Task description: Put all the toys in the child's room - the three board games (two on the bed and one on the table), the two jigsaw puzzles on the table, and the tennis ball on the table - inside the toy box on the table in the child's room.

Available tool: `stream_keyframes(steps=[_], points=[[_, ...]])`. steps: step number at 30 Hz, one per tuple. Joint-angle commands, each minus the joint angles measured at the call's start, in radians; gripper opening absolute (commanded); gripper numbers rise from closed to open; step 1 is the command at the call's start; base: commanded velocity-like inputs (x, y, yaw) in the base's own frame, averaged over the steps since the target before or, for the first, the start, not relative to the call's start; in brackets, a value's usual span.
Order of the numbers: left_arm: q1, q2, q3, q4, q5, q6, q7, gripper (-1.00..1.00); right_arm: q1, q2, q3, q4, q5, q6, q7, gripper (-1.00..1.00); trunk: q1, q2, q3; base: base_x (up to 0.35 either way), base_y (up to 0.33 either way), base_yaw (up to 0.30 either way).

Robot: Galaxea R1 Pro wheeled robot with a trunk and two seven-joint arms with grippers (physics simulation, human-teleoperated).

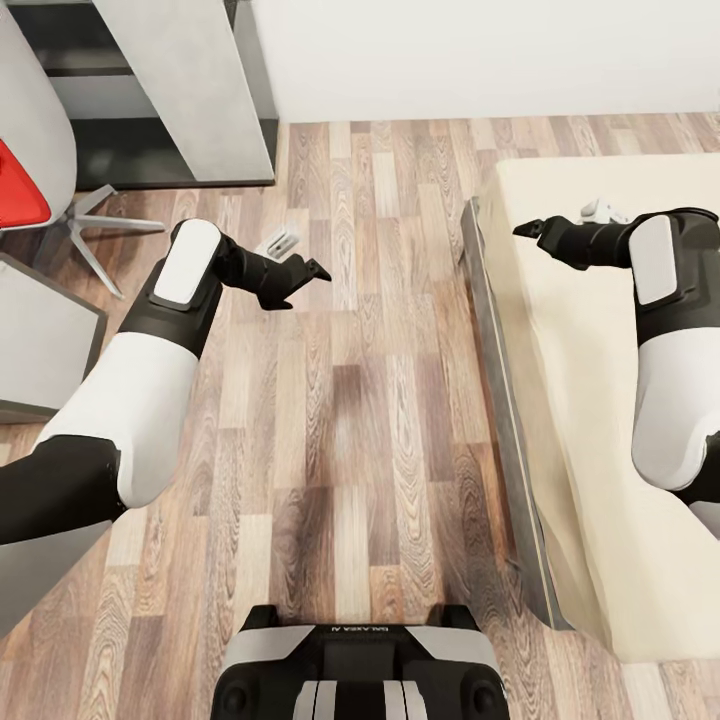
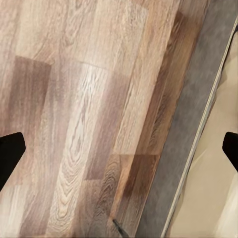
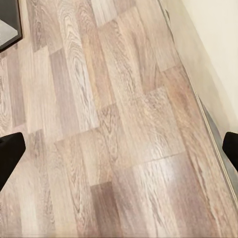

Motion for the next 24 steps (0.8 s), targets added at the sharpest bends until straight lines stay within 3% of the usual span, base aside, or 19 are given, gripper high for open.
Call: stream_keyframes(steps=[1, 6, 7, 24], points=[[0.0, 0.0, -0.001, -0.001, 0.01, 0.001, 0.01, 1.0, -0.001, 0.0, -0.003, 0.0, 0.01, 0.01, 0.01, 1.0, 0.0, 0.0, 0.001, 0.0, 0.0, 0.0], [0.002, -0.001, -0.002, -0.001, 0.013, 0.002, 0.012, 1.0, 0.006, 0.0, 0.0, -0.011, 0.009, 0.038, 0.009, 1.0, 0.0, 0.0, 0.009, 0.0, 0.0, 0.0], [0.003, -0.001, -0.001, -0.002, 0.013, 0.002, 0.012, 1.0, 0.009, 0.0, 0.0, -0.012, 0.009, 0.157, 0.009, 1.0, 0.0, 0.0, 0.01, 0.0, 0.0, 0.0], [0.023, -0.009, 0.0, -0.004, 0.017, 0.002, 0.012, 1.0, 0.032, 0.0, 0.0, -0.06, 0.009, 0.157, 0.009, 1.0, 0.0, 0.0, 0.038, 0.0, 0.0, 0.0]])
